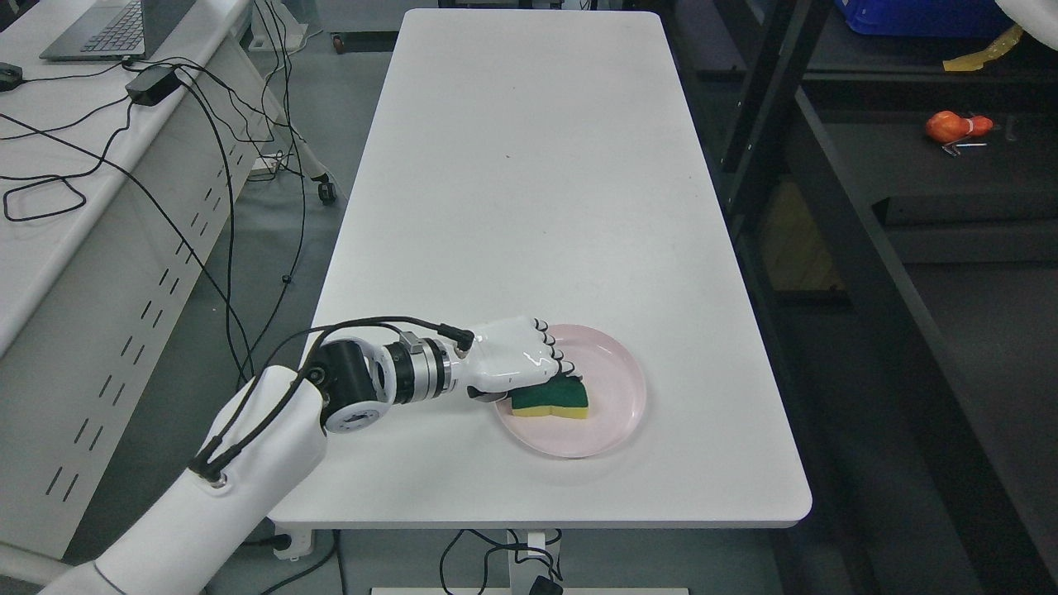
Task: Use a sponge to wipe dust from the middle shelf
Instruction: 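Lift the sponge off the plate with the left hand, then hold the sponge in the left hand while turning toward the grey shelf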
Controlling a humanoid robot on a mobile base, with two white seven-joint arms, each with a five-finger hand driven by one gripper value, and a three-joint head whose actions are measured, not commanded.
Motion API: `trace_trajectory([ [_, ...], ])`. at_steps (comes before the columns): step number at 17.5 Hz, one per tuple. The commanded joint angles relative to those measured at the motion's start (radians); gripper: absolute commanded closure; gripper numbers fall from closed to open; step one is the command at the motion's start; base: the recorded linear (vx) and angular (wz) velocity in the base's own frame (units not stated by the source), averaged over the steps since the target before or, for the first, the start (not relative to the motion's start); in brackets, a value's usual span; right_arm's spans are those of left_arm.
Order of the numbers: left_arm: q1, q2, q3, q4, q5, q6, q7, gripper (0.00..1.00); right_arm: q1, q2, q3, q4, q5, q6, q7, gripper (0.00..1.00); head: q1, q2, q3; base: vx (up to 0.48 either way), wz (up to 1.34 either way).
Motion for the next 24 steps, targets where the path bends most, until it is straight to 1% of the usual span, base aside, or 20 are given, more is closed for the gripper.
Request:
trace_trajectory([
  [1, 0.005, 0.026, 0.112, 0.032, 0.287, -0.027, -0.027, 0.87, 0.000, -0.017, 0.000, -0.017, 0.000, 0.000, 0.000, 0.00, 0.0000, 0.000, 0.000, 0.000, 0.00],
  [3, 0.005, 0.061, 0.160, 0.055, 0.405, -0.044, -0.041, 0.97, 0.000, -0.017, 0.000, -0.017, 0.000, 0.000, 0.000, 0.00, 0.0000, 0.000, 0.000, 0.000, 0.00],
  [4, 0.006, 0.082, 0.183, 0.062, 0.459, -0.050, -0.041, 1.00, 0.000, -0.017, 0.000, -0.017, 0.000, 0.000, 0.000, 0.00, 0.0000, 0.000, 0.000, 0.000, 0.00],
  [6, 0.017, 0.121, 0.221, 0.064, 0.546, -0.050, -0.041, 1.00, 0.000, -0.017, 0.000, -0.017, 0.000, 0.000, 0.000, 0.00, 0.0000, 0.000, 0.000, 0.000, 0.00],
  [7, 0.032, 0.141, 0.257, 0.059, 0.629, -0.050, -0.041, 1.00, 0.000, -0.017, 0.000, -0.017, 0.000, 0.000, 0.000, 0.00, 0.0000, 0.000, 0.000, 0.000, 0.00],
  [8, 0.047, 0.150, 0.299, 0.050, 0.754, -0.050, -0.038, 1.00, 0.000, -0.017, 0.001, -0.017, 0.000, 0.000, 0.000, 0.00, 0.0000, 0.000, 0.000, 0.000, 0.00],
  [10, 0.080, 0.147, 0.379, 0.050, 0.969, -0.049, -0.005, 0.96, 0.000, -0.017, 0.000, -0.017, 0.000, 0.000, 0.000, 0.00, 0.0000, 0.000, 0.000, 0.000, 0.00],
  [12, 0.136, 0.147, 0.445, 0.050, 1.136, -0.049, 0.050, 0.94, 0.000, -0.017, 0.000, -0.017, 0.000, 0.000, 0.000, 0.00, 0.0000, 0.000, 0.000, 0.000, 0.00],
  [13, 0.174, 0.147, 0.468, 0.050, 1.206, -0.047, 0.083, 0.96, 0.000, -0.017, 0.001, -0.017, 0.000, 0.000, 0.000, 0.00, 0.0000, 0.000, 0.000, 0.000, 0.00],
  [15, 0.233, 0.129, 0.527, 0.044, 1.321, -0.029, 0.135, 0.99, 0.000, -0.017, 0.000, -0.017, 0.000, 0.000, 0.000, 0.00, 0.0000, 0.000, 0.000, 0.000, 0.00],
  [16, 0.257, 0.103, 0.569, 0.030, 1.359, -0.002, 0.140, 1.00, 0.000, -0.017, 0.000, -0.017, 0.000, 0.000, 0.000, 0.00, 0.0000, 0.000, 0.000, 0.000, 0.00],
  [18, 0.328, 0.014, 0.713, -0.040, 1.381, 0.144, 0.137, 1.00, 0.000, -0.017, 0.000, -0.017, 0.000, 0.000, 0.000, 0.00, 0.0000, 0.000, 0.000, 0.000, 0.00],
  [20, 0.395, -0.084, 0.804, -0.124, 1.383, 0.279, 0.129, 1.00, 0.000, -0.017, 0.000, -0.017, 0.000, 0.000, 0.000, 0.00, 0.0000, 0.000, 0.000, -0.024, 0.00],
  [21, 0.425, -0.101, 0.815, -0.158, 1.392, 0.307, 0.127, 1.00, 0.000, -0.017, 0.000, -0.017, 0.000, 0.000, 0.000, 0.00, 0.0000, 0.000, 0.000, -0.046, -0.03],
  [24, 0.469, -0.109, 0.818, -0.191, 1.410, 0.313, 0.126, 1.00, 0.000, -0.017, 0.000, -0.017, 0.000, 0.000, 0.000, 0.00, 0.0000, 0.000, 0.000, -0.086, -0.05],
])
